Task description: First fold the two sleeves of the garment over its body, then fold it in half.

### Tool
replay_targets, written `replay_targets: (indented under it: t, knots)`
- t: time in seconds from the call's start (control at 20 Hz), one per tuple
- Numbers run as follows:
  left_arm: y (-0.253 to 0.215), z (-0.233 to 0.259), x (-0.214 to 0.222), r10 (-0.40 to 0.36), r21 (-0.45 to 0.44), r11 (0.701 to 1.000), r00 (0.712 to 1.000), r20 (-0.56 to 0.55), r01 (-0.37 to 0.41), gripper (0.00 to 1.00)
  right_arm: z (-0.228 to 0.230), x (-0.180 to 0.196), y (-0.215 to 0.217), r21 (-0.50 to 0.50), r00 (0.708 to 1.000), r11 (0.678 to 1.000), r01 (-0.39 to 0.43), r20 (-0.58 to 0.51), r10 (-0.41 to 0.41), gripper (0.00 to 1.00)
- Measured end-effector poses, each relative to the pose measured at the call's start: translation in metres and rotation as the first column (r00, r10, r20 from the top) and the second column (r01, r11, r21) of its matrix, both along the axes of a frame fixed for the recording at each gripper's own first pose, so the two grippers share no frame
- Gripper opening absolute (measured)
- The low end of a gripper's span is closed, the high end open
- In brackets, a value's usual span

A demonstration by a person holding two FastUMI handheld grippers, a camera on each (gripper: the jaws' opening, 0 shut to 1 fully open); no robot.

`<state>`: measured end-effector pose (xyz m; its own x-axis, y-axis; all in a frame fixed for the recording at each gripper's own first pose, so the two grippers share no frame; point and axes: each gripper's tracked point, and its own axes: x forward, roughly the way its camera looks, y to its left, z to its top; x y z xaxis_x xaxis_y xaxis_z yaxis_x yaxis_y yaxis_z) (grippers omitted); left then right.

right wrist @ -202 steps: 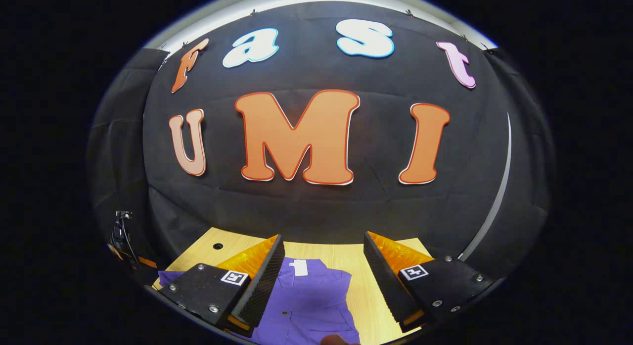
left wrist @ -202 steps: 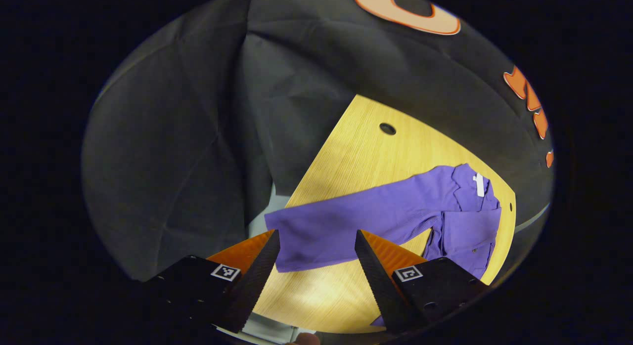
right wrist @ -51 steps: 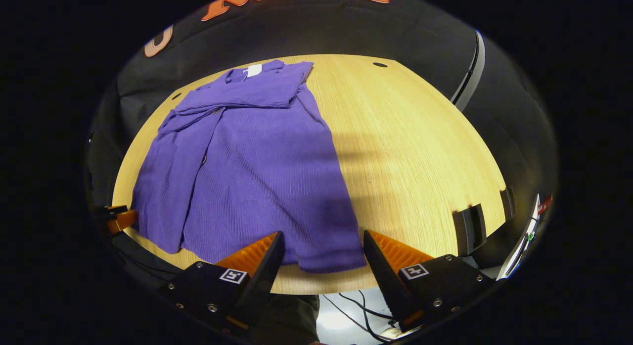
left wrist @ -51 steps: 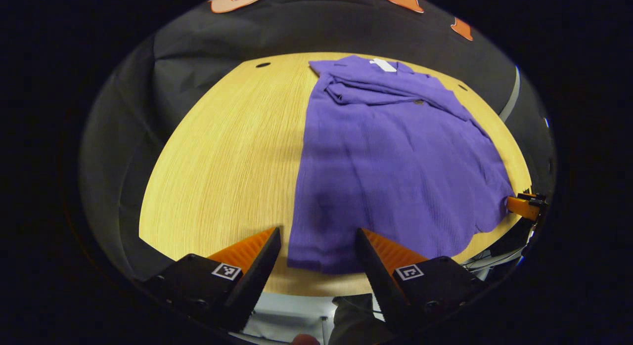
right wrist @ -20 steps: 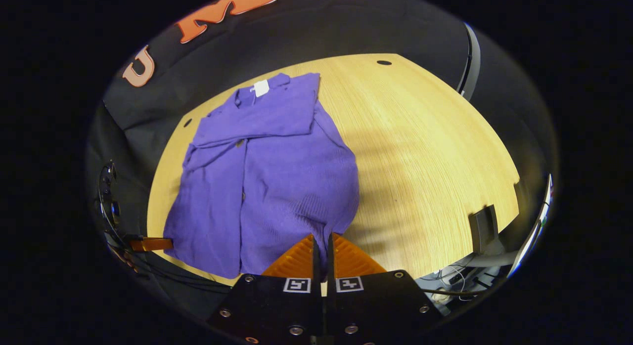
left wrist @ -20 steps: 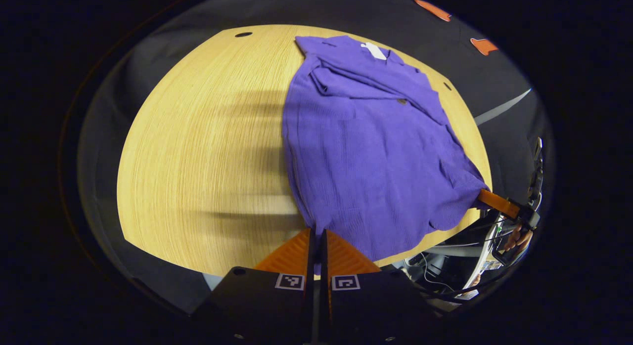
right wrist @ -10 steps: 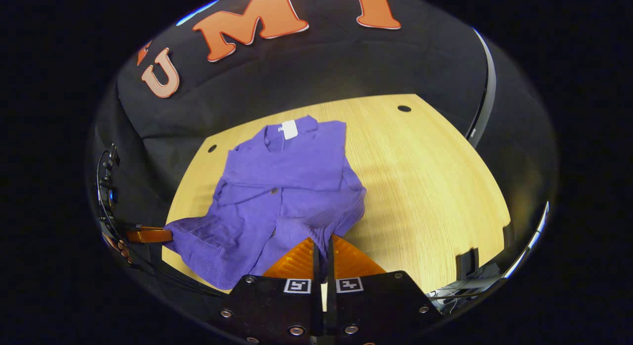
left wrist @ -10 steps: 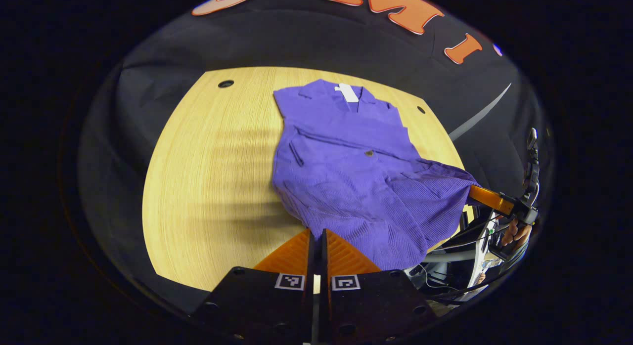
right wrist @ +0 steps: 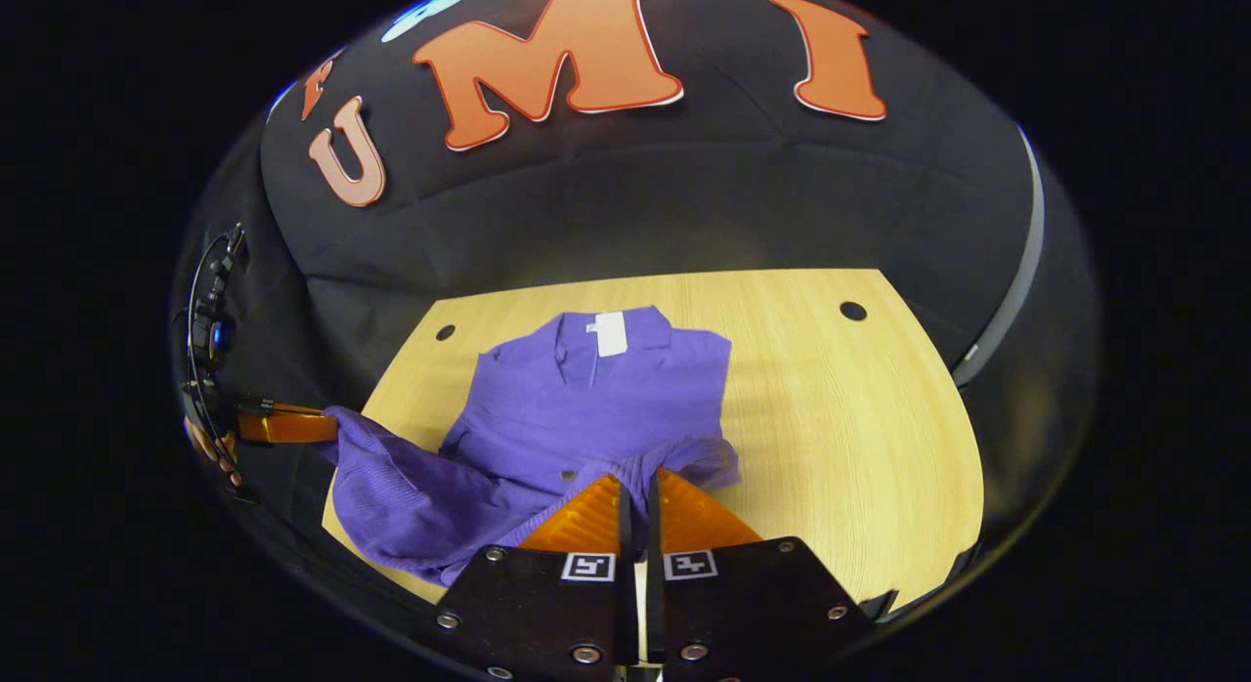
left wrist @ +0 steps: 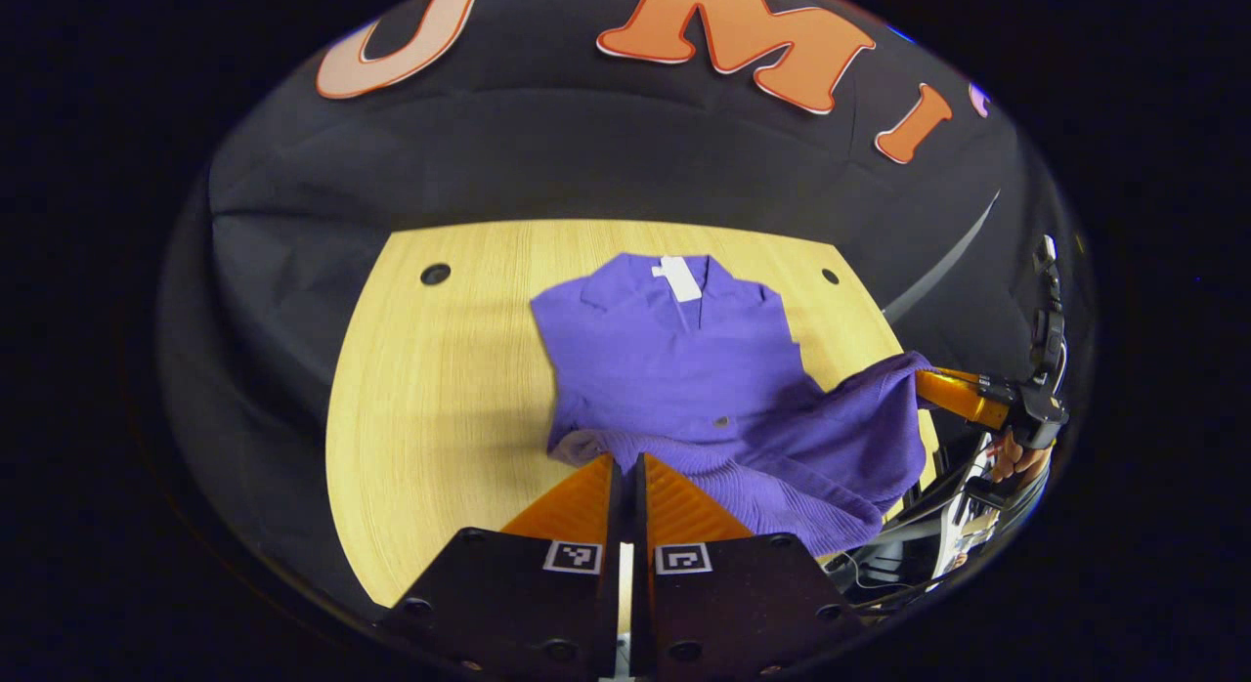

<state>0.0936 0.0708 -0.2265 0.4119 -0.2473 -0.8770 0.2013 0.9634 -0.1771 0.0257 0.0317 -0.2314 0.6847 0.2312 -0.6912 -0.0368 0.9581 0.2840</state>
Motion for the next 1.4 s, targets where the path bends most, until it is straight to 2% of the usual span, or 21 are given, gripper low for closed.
replay_targets:
  t: [0.5, 0.75, 0.9, 0.95, 1.0, 1.05, 1.15, 1.25, 1.35, 1.4]
  knots:
    - [-0.005, -0.007, 0.136, -0.005, 0.120, 0.993, 1.000, -0.010, 0.006, 0.06, -0.001, 0.128, -0.019, -0.055, 0.996, 0.995, -0.085, -0.009, 0.085, 0.03]
    - [0.007, -0.047, 0.197, 0.092, 0.212, 0.974, 0.995, -0.042, -0.081, 0.07, -0.040, 0.198, -0.037, -0.095, 0.995, 0.993, -0.072, -0.073, 0.065, 0.07]
    - [0.019, -0.052, 0.228, 0.146, 0.285, 0.946, 0.989, 0.040, -0.151, 0.12, -0.048, 0.227, -0.044, -0.061, 0.997, 0.998, -0.020, -0.075, 0.016, 0.12]
    - [0.022, -0.049, 0.234, 0.147, 0.293, 0.942, 0.986, 0.077, -0.164, 0.12, -0.051, 0.238, -0.053, -0.073, 0.998, 0.997, 0.007, -0.058, -0.011, 0.19]
    - [0.022, -0.044, 0.242, 0.155, 0.291, 0.939, 0.981, 0.115, -0.182, 0.13, -0.050, 0.246, -0.062, -0.081, 0.999, 0.996, 0.027, -0.038, -0.031, 0.21]
    - [0.020, -0.039, 0.246, 0.157, 0.287, 0.938, 0.976, 0.154, -0.196, 0.13, -0.046, 0.247, -0.071, -0.081, 0.998, 0.995, 0.052, -0.021, -0.054, 0.27]
    - [0.018, -0.032, 0.251, 0.157, 0.291, 0.932, 0.964, 0.216, -0.217, 0.20, -0.039, 0.247, -0.085, -0.072, 0.997, 0.994, 0.081, 0.001, -0.081, 0.34]
    - [0.014, -0.019, 0.256, 0.165, 0.273, 0.931, 0.945, 0.282, -0.243, 0.24, -0.032, 0.241, -0.094, -0.086, 0.997, 0.993, 0.080, 0.027, -0.078, 0.41]
    - [0.010, -0.010, 0.257, 0.171, 0.255, 0.930, 0.927, 0.333, -0.263, 0.30, -0.018, 0.235, -0.103, -0.108, 0.994, 0.990, 0.087, 0.073, -0.079, 0.46]
    - [0.007, -0.003, 0.257, 0.172, 0.244, 0.931, 0.916, 0.362, -0.271, 0.40, -0.010, 0.230, -0.106, -0.115, 0.992, 0.989, 0.088, 0.098, -0.077, 0.47]
